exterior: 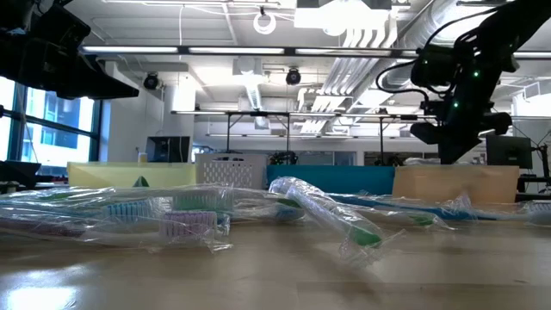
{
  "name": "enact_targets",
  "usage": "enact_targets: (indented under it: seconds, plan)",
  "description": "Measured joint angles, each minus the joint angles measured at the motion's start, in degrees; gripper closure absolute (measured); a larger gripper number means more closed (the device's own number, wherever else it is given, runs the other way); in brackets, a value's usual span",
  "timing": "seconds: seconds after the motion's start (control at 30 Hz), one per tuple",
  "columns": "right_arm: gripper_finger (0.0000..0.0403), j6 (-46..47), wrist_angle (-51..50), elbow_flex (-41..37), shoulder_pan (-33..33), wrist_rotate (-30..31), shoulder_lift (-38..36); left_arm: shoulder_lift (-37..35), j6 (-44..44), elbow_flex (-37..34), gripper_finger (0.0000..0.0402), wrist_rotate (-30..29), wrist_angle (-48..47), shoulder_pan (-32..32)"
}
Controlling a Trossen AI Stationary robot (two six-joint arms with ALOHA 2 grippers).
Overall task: Pick & Place Toothbrushes
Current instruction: Put the violet toothbrush into the orange bin, then put the blue toothbrush into the blue bin
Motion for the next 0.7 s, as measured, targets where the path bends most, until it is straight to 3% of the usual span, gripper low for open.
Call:
enact_targets:
  seconds: [0.33,0.7]
  plan:
    - [0.0393,-1.09,1.57,0.0,0.0,0.02,0.0,0.0,0.02,0.0,0.0265,0.0,-0.02,-0.02]
    - [0.0284,-2.37,3.34,0.0,0.0,2.2,0.0,0.0,0.13,0.0,0.0265,0.0,-0.04,0.0]
